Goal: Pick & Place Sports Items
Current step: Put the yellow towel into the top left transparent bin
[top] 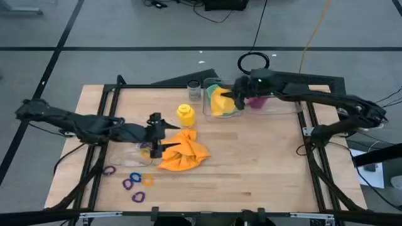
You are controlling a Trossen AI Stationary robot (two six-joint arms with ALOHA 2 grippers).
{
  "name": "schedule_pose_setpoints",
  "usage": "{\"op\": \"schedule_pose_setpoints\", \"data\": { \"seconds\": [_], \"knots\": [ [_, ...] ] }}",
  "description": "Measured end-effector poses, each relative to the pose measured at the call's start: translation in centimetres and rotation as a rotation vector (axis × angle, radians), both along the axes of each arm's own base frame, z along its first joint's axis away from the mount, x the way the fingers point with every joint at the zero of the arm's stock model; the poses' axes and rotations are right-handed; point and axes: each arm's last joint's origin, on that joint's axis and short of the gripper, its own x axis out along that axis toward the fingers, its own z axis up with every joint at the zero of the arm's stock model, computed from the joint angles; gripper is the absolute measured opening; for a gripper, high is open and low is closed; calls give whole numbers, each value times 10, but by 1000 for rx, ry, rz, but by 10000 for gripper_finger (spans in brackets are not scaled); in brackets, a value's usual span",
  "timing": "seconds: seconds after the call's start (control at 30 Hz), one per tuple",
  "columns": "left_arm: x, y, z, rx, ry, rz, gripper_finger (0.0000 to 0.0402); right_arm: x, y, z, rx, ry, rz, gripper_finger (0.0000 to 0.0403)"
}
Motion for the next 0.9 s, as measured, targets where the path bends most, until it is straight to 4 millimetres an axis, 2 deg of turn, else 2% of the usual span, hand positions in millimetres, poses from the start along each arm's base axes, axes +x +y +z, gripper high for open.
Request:
{"op": "schedule_pose_setpoints", "data": {
  "seconds": [0.33, 0.7, 0.9],
  "knots": [
    [14, -6, -12, 12, 38, -46, 310, 17, -24, -41, 79, 78, 35, 0],
    [15, -6, -11, 13, 25, -52, 310, 13, -55, -62, 128, 89, -56, 0],
    [15, -6, -11, 13, 24, -52, 310, 15, -59, -66, 118, 83, -69, 0]
  ]
}}
